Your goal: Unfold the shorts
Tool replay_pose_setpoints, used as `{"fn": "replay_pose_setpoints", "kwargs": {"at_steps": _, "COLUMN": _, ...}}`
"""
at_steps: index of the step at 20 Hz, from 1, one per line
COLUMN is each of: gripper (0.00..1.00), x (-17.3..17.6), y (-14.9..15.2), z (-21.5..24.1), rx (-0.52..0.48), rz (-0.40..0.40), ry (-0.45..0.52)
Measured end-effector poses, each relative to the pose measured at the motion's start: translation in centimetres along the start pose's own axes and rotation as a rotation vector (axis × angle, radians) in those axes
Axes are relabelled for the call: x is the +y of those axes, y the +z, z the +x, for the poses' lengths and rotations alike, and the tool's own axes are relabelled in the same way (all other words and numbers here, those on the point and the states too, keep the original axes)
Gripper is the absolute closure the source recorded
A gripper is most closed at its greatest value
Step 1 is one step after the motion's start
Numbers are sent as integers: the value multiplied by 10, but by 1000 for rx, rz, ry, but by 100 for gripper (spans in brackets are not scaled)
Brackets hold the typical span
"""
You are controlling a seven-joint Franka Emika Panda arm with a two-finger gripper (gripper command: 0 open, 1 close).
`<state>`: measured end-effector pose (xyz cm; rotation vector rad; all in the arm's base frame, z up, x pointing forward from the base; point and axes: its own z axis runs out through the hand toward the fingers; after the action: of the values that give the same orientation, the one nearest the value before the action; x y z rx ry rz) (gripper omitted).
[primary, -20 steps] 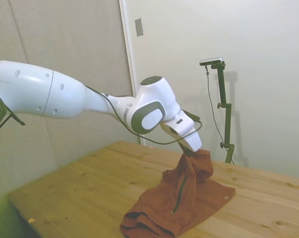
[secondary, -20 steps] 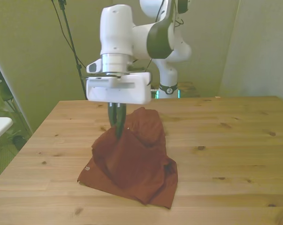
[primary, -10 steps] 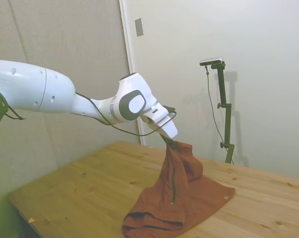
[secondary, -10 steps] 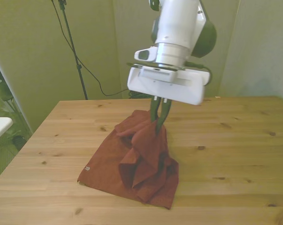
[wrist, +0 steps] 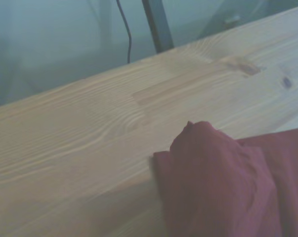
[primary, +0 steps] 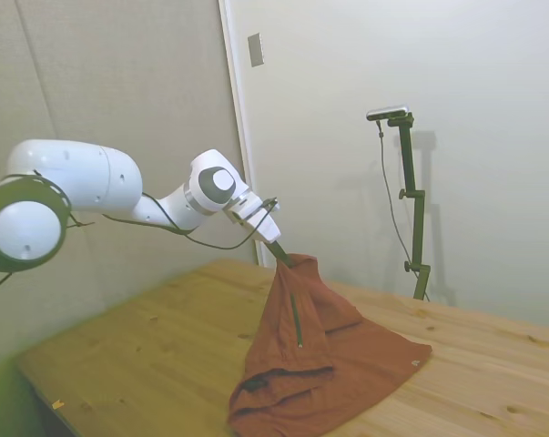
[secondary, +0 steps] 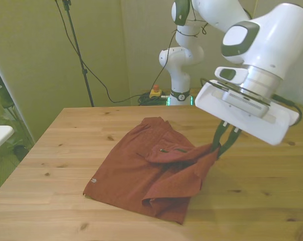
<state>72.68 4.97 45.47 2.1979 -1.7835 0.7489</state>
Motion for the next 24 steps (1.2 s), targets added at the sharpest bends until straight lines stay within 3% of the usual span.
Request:
{"fn": "replay_pose_setpoints", "kwargs": {"at_steps": 6, "gripper": 100, "x": -44, "y": 21, "z": -57, "rx": 76, "rz": -6, "ry": -63}}
{"fn": "replay_pose_setpoints", "kwargs": {"at_steps": 11, "gripper": 100, "x": -61, "y": 36, "z": -103, "rx": 120, "rz": -48, "ry": -117}}
{"fn": "replay_pose_setpoints", "kwargs": {"at_steps": 12, "gripper": 0, "x": -63, "y": 42, "z": -109, "rx": 127, "rz": -60, "ry": -135}}
{"fn": "replay_pose_setpoints", "kwargs": {"at_steps": 16, "gripper": 0, "x": -68, "y": 52, "z": -117, "rx": 149, "rz": -78, "ry": -177}}
{"fn": "replay_pose_setpoints", "kwargs": {"at_steps": 24, "gripper": 0, "x": -72, "y": 43, "z": -108, "rx": 153, "rz": -66, "ry": -202}}
